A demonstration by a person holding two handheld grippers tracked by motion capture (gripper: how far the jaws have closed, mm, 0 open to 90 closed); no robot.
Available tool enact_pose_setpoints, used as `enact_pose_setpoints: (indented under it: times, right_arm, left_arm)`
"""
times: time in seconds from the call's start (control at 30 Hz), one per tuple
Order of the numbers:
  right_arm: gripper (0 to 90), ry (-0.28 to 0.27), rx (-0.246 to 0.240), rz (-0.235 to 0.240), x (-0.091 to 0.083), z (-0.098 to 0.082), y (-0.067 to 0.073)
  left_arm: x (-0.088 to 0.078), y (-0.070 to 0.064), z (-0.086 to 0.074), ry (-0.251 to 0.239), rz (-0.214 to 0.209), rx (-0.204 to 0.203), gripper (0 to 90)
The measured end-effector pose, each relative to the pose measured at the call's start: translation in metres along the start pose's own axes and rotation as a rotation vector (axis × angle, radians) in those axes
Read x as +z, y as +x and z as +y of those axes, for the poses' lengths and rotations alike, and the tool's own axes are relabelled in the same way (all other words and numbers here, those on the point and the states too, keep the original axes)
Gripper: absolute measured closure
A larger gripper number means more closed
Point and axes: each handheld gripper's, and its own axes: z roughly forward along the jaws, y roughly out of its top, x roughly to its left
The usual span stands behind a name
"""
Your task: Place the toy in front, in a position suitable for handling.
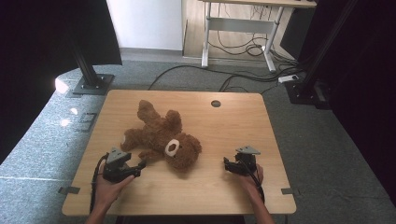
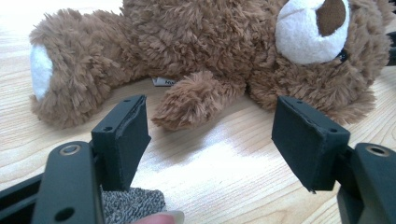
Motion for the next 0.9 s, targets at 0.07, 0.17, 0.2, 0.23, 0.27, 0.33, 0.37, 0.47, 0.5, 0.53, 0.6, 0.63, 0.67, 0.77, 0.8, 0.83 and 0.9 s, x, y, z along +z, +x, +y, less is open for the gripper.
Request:
enact_pose_setpoints:
  times: [0.07,0.17,0.2,0.23,0.27,0.33,0.37,0.47,0.5,0.53,0.6,0.63,0.67,0.77,0.8,0.83,0.9]
  right_arm:
    - [21.9,-0.009,0.009,0.012,-0.001,0.0,-0.002]
    - [22.9,-0.019,0.013,0.018,-0.003,0.0,-0.004]
    - [23.0,-0.02,0.017,0.026,-0.004,0.0,-0.005]
    - [23.4,-0.023,0.021,0.034,-0.005,0.0,-0.006]
    - [23.6,-0.027,0.02,0.038,-0.006,0.0,-0.006]
    - [24.8,-0.04,0.026,0.06,-0.009,0.002,-0.007]
    - [24.8,-0.04,0.026,0.06,-0.009,0.002,-0.007]
    - [26.3,-0.063,0.035,0.099,-0.012,0.005,-0.007]
    - [26.6,-0.068,0.03,0.107,-0.013,0.006,-0.007]
    - [26.9,-0.075,0.025,0.12,-0.014,0.009,-0.007]
    - [27.5,-0.085,0.018,0.143,-0.015,0.013,-0.006]
    - [28.1,-0.095,0.016,0.161,-0.016,0.015,-0.005]
    - [29.0,-0.106,0.014,0.183,-0.017,0.017,-0.004]
    - [29.4,-0.121,-0.004,0.215,-0.015,0.022,-0.001]
    - [29.4,-0.12,-0.011,0.218,-0.014,0.025,0.002]
    - [29.5,-0.121,-0.016,0.221,-0.013,0.027,0.003]
    - [29.7,-0.129,-0.02,0.233,-0.012,0.033,0.006]
  left_arm:
    - [0.002,0.0,-0.001,0.007,-0.012,-0.009,27.1]
    - [0.003,0.0,-0.001,0.012,-0.018,-0.015,26.9]
    - [0.004,-0.001,-0.002,0.016,-0.018,-0.015,26.9]
    - [0.004,-0.001,-0.002,0.018,-0.018,-0.013,26.9]
    - [0.004,-0.002,-0.002,0.018,-0.019,-0.011,26.8]
    - [0.004,-0.003,-0.002,0.018,-0.019,-0.011,26.8]
    - [0.004,-0.003,-0.002,0.017,-0.019,-0.012,26.8]
    - [0.005,-0.004,-0.002,0.021,-0.023,-0.013,26.8]
    - [0.006,-0.005,-0.002,0.021,-0.025,-0.015,26.7]
    - [0.006,-0.005,-0.002,0.023,-0.026,-0.016,26.7]
    - [0.006,-0.005,-0.002,0.023,-0.028,-0.021,26.5]
    - [0.006,-0.005,-0.001,0.02,-0.03,-0.026,26.5]
    - [0.006,-0.006,-0.001,0.02,-0.033,-0.028,26.5]
    - [0.007,-0.007,0.0,0.021,-0.031,-0.029,26.4]
    - [0.007,-0.008,0.0,0.019,-0.031,-0.03,26.4]
    - [0.008,-0.009,0.001,0.021,-0.034,-0.031,26.4]
    - [0.011,-0.012,0.003,0.023,-0.035,-0.03,26.4]
